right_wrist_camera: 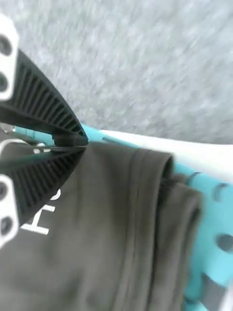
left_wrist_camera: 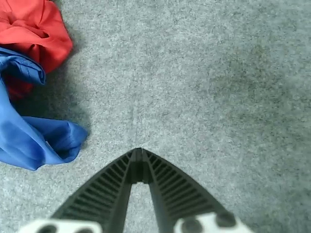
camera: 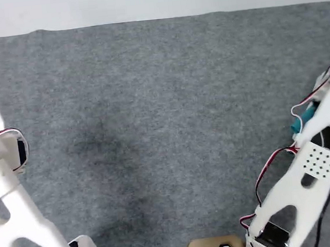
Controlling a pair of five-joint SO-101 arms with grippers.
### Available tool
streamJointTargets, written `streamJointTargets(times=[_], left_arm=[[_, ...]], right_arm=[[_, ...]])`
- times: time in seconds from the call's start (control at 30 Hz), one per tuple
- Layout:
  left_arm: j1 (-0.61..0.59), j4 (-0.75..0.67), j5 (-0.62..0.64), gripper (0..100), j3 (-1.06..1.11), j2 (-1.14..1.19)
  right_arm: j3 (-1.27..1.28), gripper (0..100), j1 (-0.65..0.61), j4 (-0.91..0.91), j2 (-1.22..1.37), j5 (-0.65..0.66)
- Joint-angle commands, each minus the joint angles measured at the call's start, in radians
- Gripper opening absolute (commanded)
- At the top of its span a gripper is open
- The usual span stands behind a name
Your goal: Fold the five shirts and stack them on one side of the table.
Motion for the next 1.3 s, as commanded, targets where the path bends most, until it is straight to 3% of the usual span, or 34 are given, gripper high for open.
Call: streamJointTargets(times=[0.0, 0.27, 0.43, 0.57, 0.97, 1.27], left_arm=[[0.006, 0.011, -0.005, 0, -0.007, -0.034], [0.005, 0.011, -0.003, 0, -0.007, -0.034], [0.008, 0.011, -0.003, 0, -0.007, -0.034], [0.008, 0.012, -0.003, 0, -0.007, -0.034], [0.008, 0.012, -0.003, 0, -0.007, -0.034], [0.005, 0.012, -0.003, 0, -0.007, -0.034]], right_arm=[[-0.028, 1.0, -0.002, 0.044, -0.157, -0.018], [0.356, 1.0, -0.004, 0.038, -0.329, -0.017], [0.526, 1.0, -0.031, -0.033, -0.300, -0.020], [0.531, 1.0, -0.030, -0.091, -0.254, -0.020], [0.379, 1.0, -0.087, 0.041, -0.472, -0.017], [0.466, 1.0, 0.119, 0.041, -0.570, 0.064]])
